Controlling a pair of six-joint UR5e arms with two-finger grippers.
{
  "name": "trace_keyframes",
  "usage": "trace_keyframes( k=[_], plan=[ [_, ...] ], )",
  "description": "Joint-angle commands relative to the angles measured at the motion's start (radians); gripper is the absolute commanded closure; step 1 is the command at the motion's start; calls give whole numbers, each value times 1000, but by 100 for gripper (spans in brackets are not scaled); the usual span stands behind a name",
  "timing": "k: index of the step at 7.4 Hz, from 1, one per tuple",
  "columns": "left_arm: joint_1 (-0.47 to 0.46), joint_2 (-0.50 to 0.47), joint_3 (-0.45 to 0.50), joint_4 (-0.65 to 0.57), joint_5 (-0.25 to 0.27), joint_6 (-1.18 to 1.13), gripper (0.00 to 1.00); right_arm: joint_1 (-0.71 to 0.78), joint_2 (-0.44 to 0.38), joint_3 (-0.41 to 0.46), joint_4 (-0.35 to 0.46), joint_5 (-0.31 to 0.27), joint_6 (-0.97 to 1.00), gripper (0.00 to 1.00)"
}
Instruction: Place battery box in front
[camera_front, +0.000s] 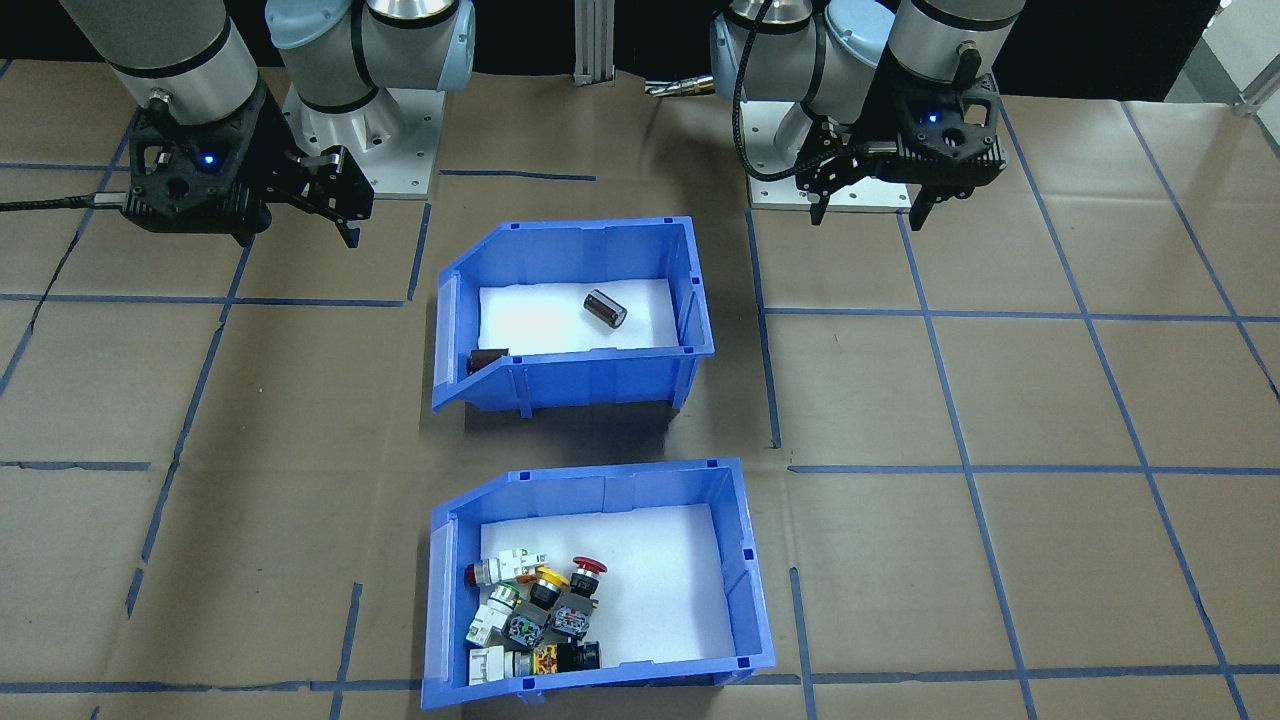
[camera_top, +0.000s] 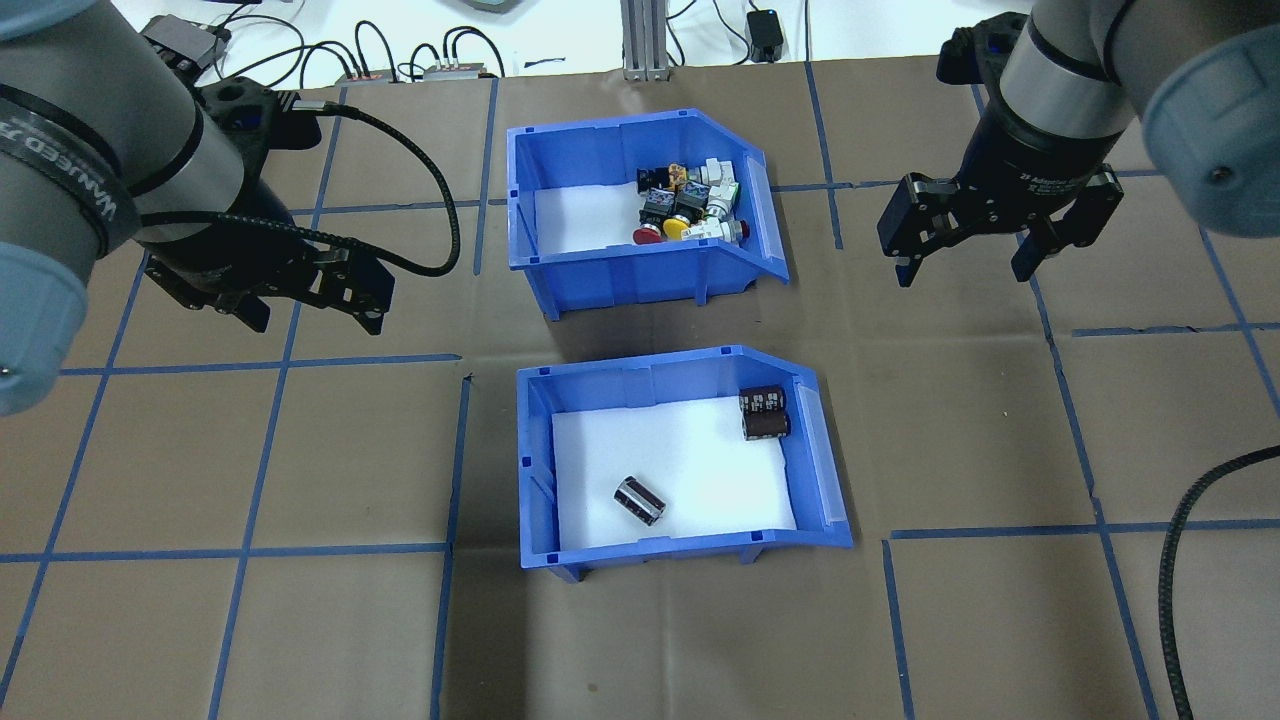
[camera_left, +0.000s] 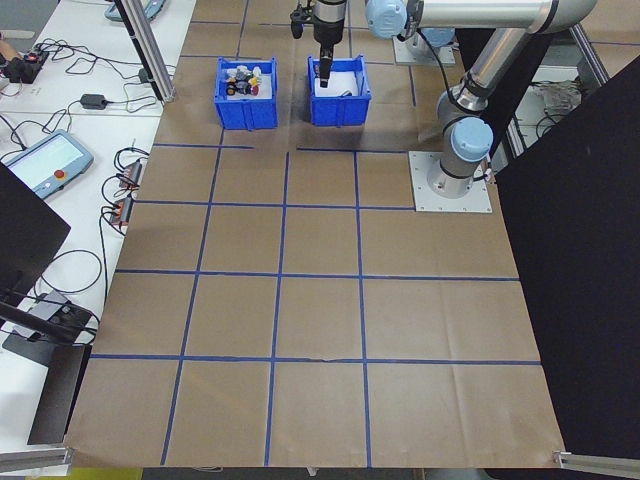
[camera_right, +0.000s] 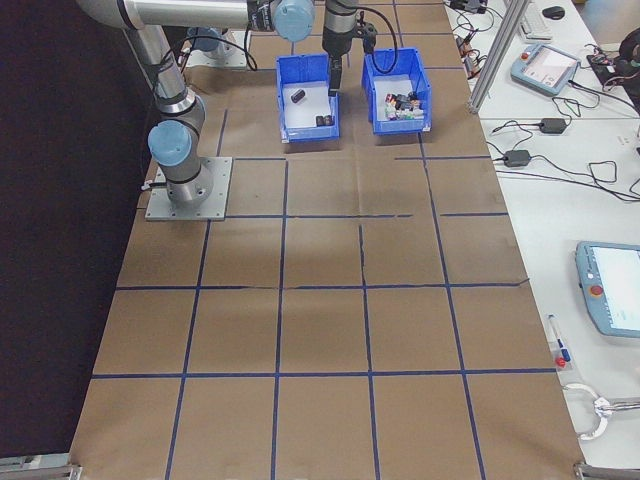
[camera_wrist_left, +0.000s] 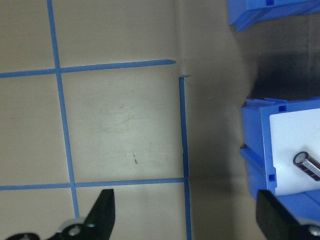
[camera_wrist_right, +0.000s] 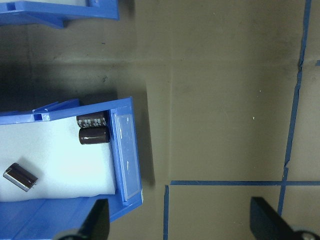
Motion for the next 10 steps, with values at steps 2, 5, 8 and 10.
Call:
trace_keyframes(
  k=[2, 5, 8, 10],
  plan=[
    [8, -7, -1, 0, 0, 2, 1, 0, 0, 0, 0, 0, 0, 0],
    [8, -8, -1, 2, -2, 1, 1, 0, 2, 0, 0, 0, -2, 0],
    [6, -25, -1, 3, -6, -1, 1, 2, 11, -19, -21, -29, -8, 0],
    [6, -30, -2, 3, -8, -2, 1, 5, 76, -83, -83, -48, -15, 0]
  ],
)
